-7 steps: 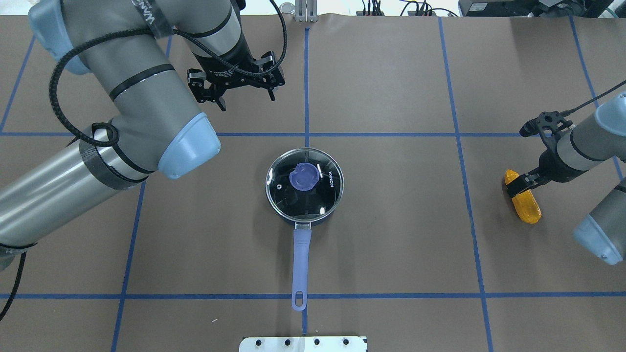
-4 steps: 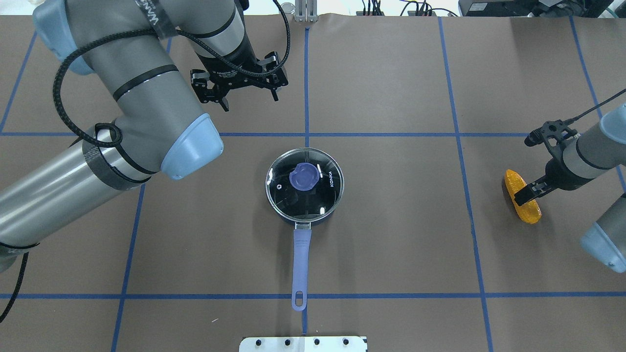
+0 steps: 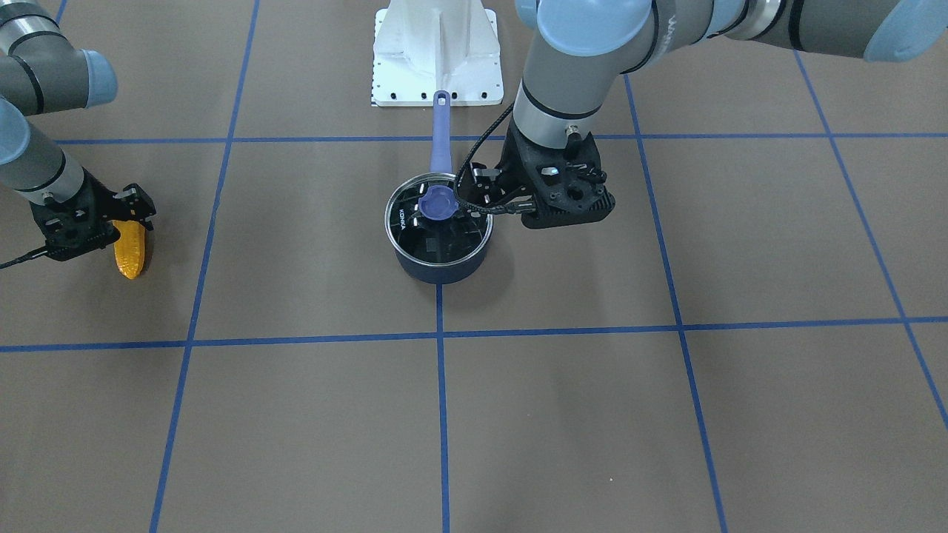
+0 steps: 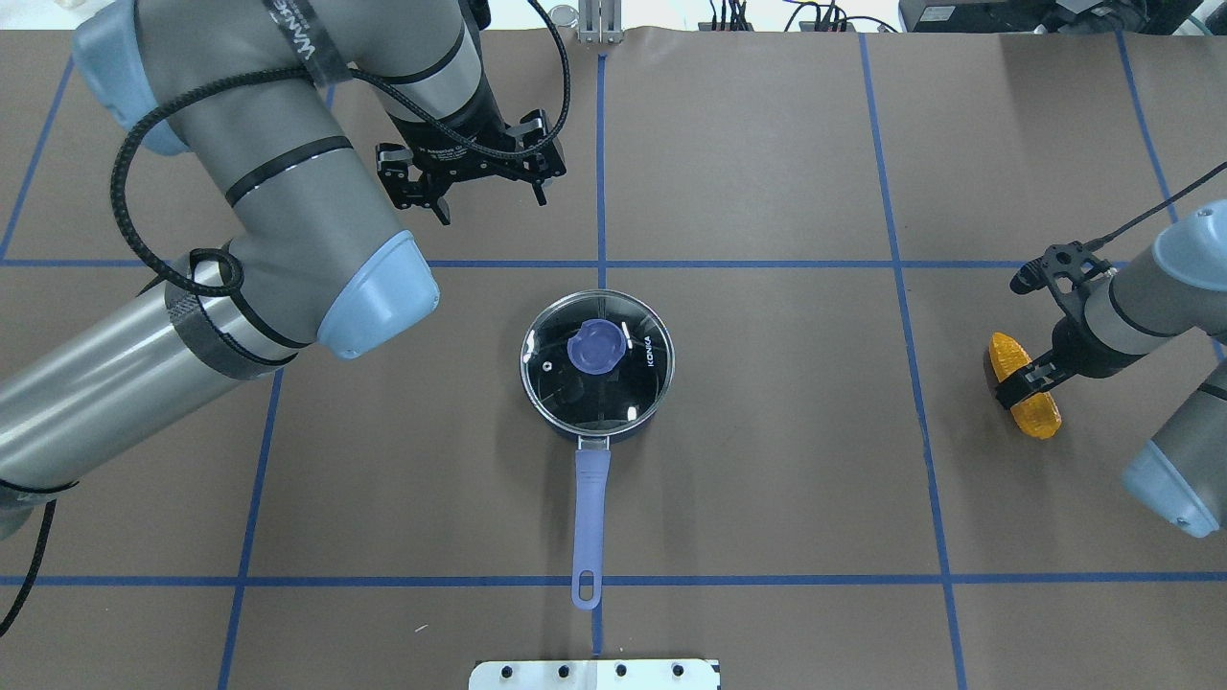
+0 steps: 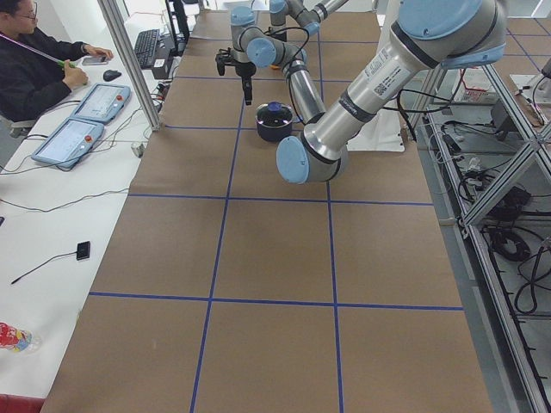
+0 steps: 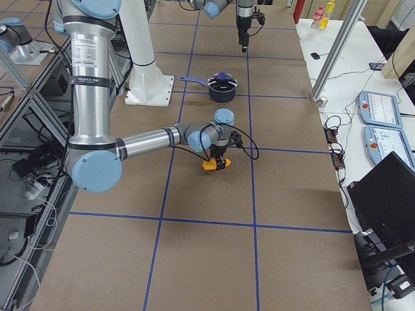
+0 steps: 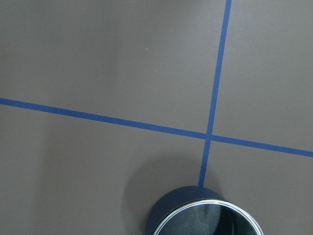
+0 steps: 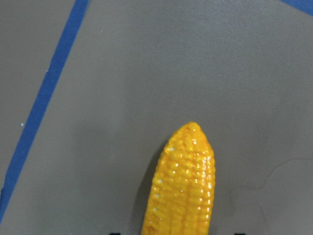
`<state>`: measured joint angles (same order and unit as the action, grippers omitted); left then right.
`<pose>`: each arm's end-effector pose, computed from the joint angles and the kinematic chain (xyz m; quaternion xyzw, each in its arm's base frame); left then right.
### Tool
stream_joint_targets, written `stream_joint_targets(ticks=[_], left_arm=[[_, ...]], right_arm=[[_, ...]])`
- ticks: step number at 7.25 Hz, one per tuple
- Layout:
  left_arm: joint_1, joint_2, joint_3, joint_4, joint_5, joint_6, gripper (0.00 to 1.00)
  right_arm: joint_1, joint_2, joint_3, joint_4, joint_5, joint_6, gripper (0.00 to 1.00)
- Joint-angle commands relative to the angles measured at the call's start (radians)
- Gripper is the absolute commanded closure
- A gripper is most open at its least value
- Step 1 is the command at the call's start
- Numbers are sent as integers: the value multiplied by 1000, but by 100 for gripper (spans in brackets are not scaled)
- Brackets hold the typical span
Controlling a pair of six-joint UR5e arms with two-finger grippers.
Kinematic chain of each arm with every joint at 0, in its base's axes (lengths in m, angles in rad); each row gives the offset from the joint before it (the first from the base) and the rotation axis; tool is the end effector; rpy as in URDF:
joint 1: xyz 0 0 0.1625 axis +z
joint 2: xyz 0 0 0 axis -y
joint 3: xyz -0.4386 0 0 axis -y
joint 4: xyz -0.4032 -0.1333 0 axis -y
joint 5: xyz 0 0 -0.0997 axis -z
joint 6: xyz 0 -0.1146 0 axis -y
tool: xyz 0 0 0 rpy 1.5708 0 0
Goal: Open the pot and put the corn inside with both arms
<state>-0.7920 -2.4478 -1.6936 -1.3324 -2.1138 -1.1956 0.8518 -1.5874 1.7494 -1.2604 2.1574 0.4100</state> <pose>0.4354 -0.5467 0.1060 -0.0105 0.4359 -0.0876 0.8957 -0.2918 -0.4394 0.5756 0.0389 -0.3573 -0.2101 0.9092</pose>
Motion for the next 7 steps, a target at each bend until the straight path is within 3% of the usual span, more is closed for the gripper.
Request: stream_joint_targets(ticks=[1, 2, 3, 5, 7], left_arm=[[0, 1, 0, -1, 0, 2, 1], [0, 3, 0, -1, 0, 5, 1], [0, 4, 0, -1, 0, 7, 1], [0, 4, 0, -1, 0, 8, 1], [0, 3, 0, -1, 14, 8, 1]], right_arm=[[-23, 1, -5, -4, -25, -3, 18], [-25, 1, -2, -4, -28, -5, 37], [-25, 0, -2, -4, -28, -5, 47], [-25, 1, 1, -8, -28, -7, 58], [-17, 3, 9, -10, -25, -16, 57]])
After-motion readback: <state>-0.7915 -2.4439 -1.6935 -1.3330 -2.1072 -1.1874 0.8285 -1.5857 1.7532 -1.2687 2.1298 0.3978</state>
